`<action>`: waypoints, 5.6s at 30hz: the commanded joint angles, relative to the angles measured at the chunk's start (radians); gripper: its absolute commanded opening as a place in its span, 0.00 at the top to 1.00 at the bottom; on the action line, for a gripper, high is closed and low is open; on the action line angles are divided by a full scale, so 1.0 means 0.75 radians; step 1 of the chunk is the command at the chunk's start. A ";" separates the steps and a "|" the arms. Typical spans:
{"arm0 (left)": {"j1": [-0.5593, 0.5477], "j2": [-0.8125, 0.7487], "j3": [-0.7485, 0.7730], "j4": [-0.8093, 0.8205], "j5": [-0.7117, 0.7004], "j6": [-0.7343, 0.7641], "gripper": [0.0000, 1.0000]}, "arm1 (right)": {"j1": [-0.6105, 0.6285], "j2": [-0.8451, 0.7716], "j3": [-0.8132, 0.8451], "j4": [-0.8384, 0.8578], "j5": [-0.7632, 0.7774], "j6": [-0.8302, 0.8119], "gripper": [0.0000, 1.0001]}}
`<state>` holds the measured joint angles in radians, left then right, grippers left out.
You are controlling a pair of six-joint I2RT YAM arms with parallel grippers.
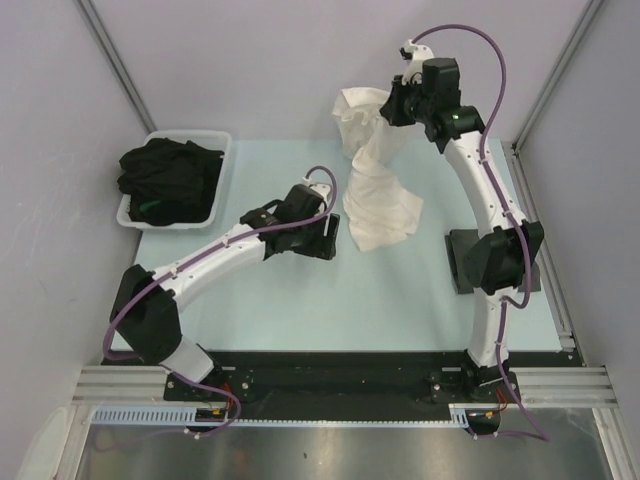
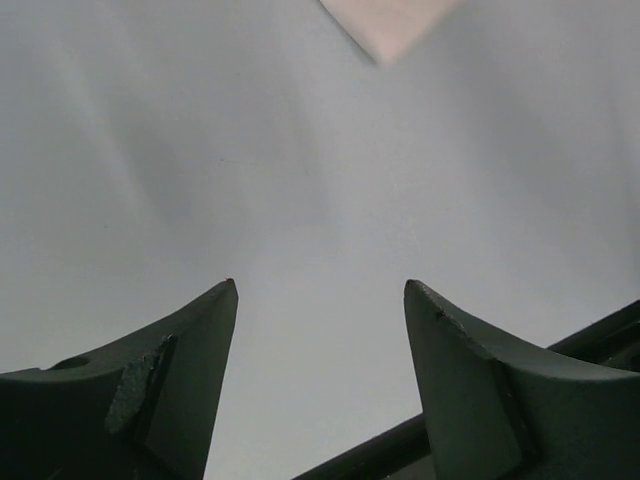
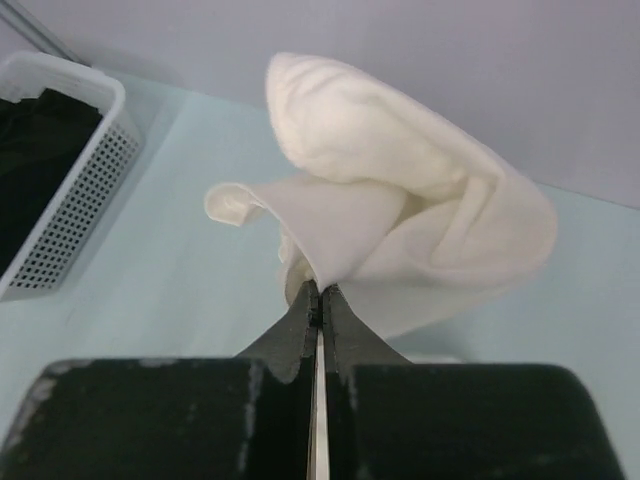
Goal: Fold and stack the t-shirts
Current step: Flatten out the tshirt
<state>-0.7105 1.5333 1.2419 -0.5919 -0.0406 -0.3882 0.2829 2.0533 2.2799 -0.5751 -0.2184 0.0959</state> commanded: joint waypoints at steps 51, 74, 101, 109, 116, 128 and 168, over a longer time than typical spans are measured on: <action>0.199 -0.306 0.019 -0.004 -0.707 -0.004 0.07 | 0.059 0.050 -0.647 -0.364 -0.018 -0.052 1.00; 0.199 -0.236 0.009 -0.015 -0.602 -0.010 0.06 | 0.085 -0.048 -0.256 -0.565 0.095 -0.034 0.62; 0.201 -0.357 -0.083 -0.027 -0.568 -0.029 0.04 | 0.253 -0.091 -0.594 -0.256 0.062 -0.218 0.52; 0.199 -0.353 -0.087 -0.027 -0.561 -0.037 0.04 | 0.288 -0.026 -0.586 -0.240 0.036 -0.249 0.51; 0.199 -0.353 -0.079 -0.029 -0.559 -0.035 0.04 | 0.292 0.036 -0.588 -0.248 0.050 -0.267 0.50; 0.199 -0.355 -0.083 -0.033 -0.568 -0.012 0.03 | 0.290 0.085 -0.563 -0.235 0.189 -0.296 0.53; -0.257 0.068 -0.100 0.249 -0.026 -0.086 0.06 | 0.183 0.001 -0.403 -0.278 0.283 -0.245 0.99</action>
<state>-0.8787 1.5421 1.0840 -0.4671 -0.0742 -0.4454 0.4160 2.0293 1.9984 -0.7879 -0.0074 -0.1001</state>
